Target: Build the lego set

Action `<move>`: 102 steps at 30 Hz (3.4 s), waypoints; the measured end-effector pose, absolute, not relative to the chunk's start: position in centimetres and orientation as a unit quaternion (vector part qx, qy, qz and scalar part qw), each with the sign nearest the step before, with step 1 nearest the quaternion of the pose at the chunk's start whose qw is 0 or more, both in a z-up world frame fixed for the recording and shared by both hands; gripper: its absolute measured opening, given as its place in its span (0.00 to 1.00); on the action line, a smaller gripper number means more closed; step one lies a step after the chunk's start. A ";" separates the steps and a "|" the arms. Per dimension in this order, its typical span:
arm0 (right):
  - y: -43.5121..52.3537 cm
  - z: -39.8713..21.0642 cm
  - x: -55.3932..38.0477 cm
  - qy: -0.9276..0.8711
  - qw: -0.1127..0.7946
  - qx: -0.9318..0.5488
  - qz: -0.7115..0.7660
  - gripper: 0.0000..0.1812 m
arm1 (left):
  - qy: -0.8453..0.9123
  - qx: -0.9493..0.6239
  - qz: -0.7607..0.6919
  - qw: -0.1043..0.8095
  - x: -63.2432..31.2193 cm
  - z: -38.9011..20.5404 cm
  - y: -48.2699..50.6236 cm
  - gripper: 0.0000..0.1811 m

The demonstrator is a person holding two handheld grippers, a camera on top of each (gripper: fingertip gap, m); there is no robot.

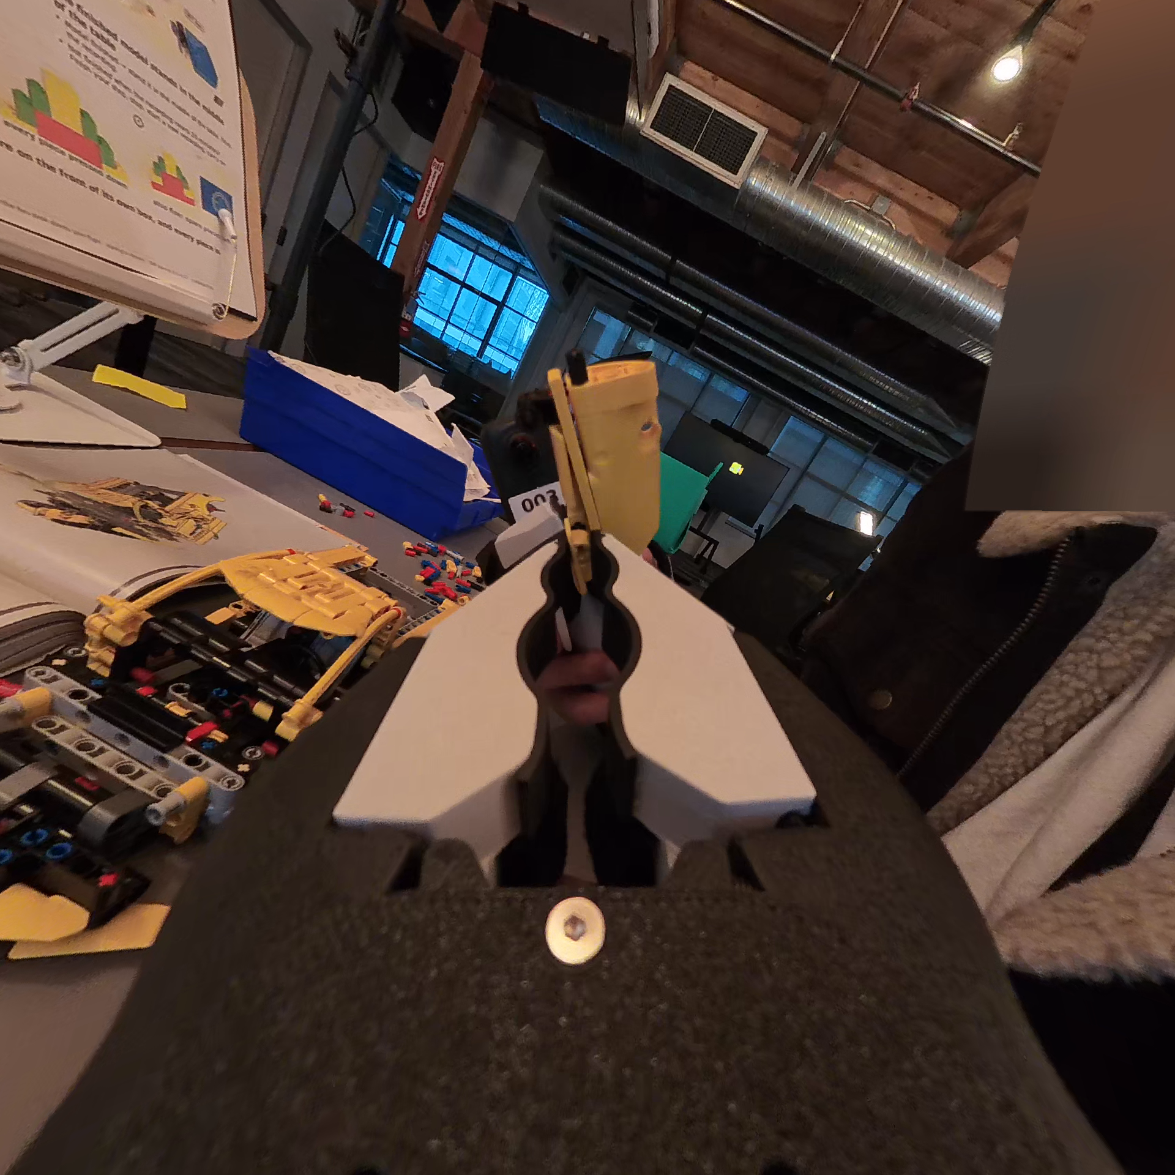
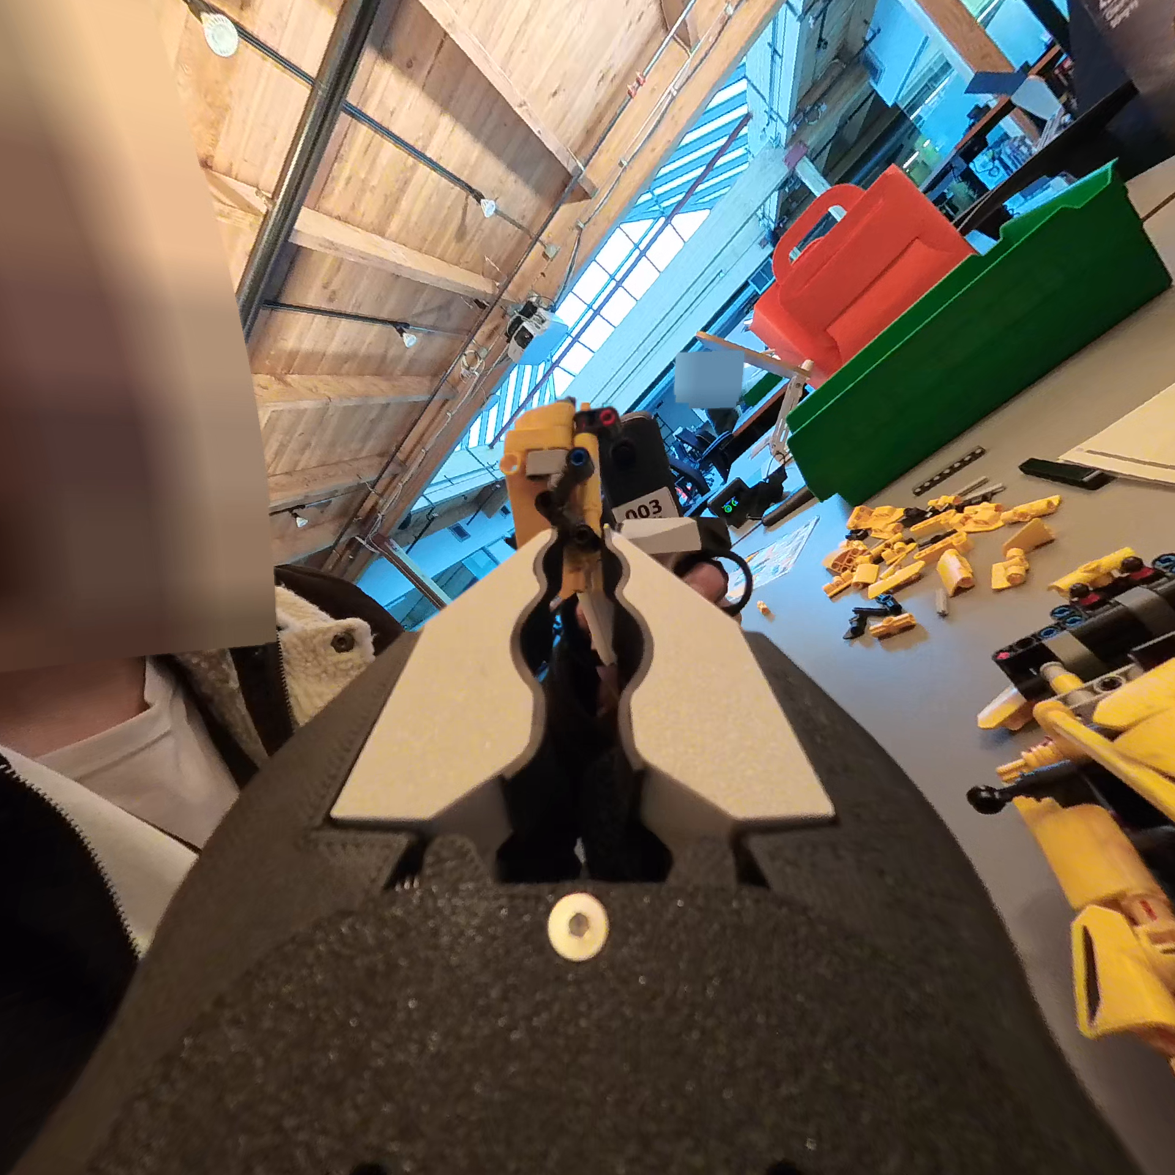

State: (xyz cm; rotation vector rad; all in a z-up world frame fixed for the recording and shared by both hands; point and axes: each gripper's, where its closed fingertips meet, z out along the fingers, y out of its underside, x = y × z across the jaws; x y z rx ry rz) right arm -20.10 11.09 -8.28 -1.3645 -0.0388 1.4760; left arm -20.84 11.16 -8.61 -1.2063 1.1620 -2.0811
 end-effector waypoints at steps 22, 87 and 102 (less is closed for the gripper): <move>11.3 -9.1 -20.2 0.020 0.492 -0.572 0.656 0.07 | 0.466 -0.436 -0.706 0.306 -20.5 -9.1 10.9 0.03; 9.6 -9.8 -21.5 -0.237 0.661 -0.679 0.215 0.37 | 0.530 -0.361 -0.701 0.312 -25.2 -8.8 10.9 0.09; 8.4 -9.2 -24.1 -0.235 0.621 -0.640 0.387 0.21 | 0.522 -0.329 -0.738 0.274 -25.4 -8.1 8.8 0.09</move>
